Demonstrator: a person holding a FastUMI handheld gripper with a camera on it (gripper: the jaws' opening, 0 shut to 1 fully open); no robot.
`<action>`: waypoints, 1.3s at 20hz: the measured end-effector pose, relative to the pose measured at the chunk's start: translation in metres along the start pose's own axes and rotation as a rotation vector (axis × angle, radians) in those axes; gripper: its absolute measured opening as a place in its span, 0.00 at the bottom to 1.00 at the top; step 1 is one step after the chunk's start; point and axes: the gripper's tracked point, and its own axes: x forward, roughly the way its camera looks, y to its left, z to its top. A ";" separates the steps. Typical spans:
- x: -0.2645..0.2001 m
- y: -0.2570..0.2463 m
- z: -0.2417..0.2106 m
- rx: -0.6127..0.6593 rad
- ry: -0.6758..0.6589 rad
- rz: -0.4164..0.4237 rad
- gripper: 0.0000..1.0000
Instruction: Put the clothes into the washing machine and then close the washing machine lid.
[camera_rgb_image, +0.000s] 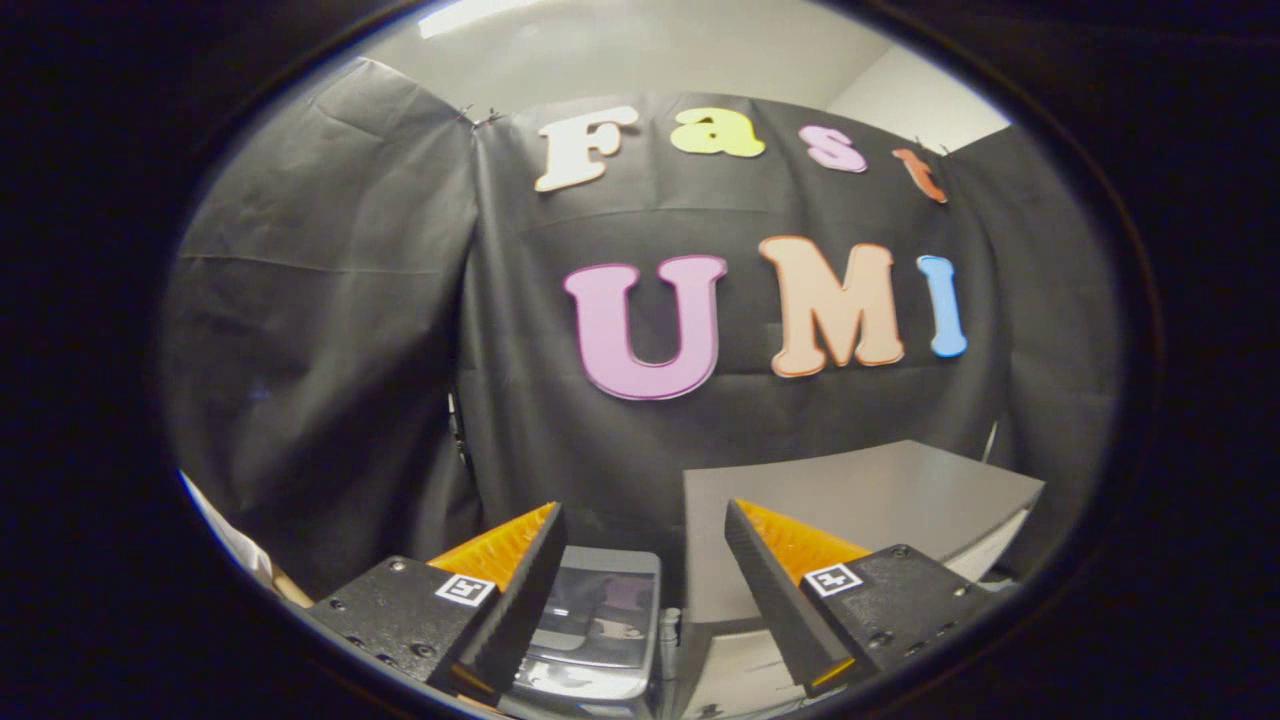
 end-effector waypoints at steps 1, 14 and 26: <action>-0.008 -0.013 -0.002 0.007 -0.004 -0.016 0.96; -0.078 -0.136 -0.060 0.028 -0.120 -0.092 0.96; -0.146 -0.183 -0.166 0.100 -0.079 -0.087 0.97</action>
